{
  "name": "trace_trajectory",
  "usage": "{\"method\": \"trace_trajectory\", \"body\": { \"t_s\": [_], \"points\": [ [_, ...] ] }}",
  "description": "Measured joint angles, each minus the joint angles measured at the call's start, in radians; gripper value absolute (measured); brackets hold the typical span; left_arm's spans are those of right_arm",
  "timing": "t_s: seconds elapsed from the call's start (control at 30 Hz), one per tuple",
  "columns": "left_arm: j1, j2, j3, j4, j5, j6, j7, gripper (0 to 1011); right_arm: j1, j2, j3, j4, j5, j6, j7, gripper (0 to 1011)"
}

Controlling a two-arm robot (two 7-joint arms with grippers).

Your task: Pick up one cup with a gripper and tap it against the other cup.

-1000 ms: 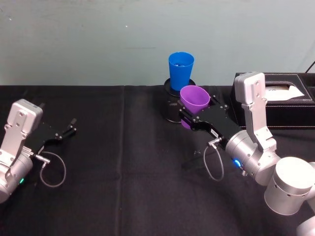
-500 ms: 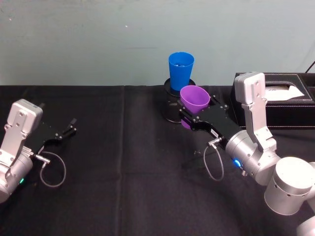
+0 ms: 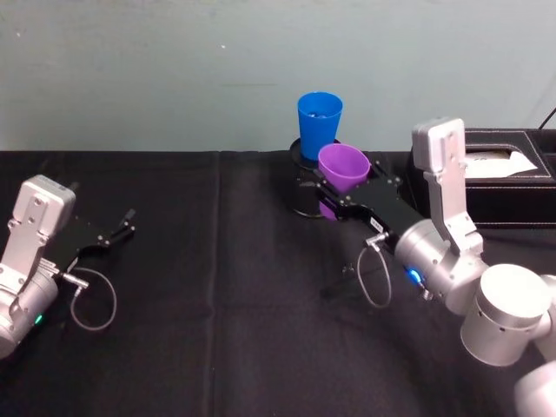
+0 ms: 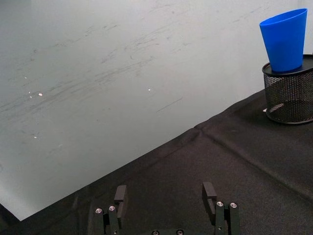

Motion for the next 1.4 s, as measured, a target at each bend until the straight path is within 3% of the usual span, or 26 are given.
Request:
{"method": "trace_trajectory", "body": {
  "t_s": [0.7, 1.13, 1.4],
  "points": [
    [0.000, 0.000, 0.000, 0.000, 0.000, 0.000, 0.000, 1000, 0.167, -0.073, 0.009, 0.216, -0.009, 0.026, 0.032, 722],
    [0.000, 0.000, 0.000, 0.000, 0.000, 0.000, 0.000, 1000, 0.233, -0.096, 0.003, 0.298, -0.021, 0.019, 0.032, 722],
    [0.000, 0.000, 0.000, 0.000, 0.000, 0.000, 0.000, 1000, 0.247, -0.103, 0.003, 0.317, -0.029, 0.013, 0.032, 722]
  ]
}}
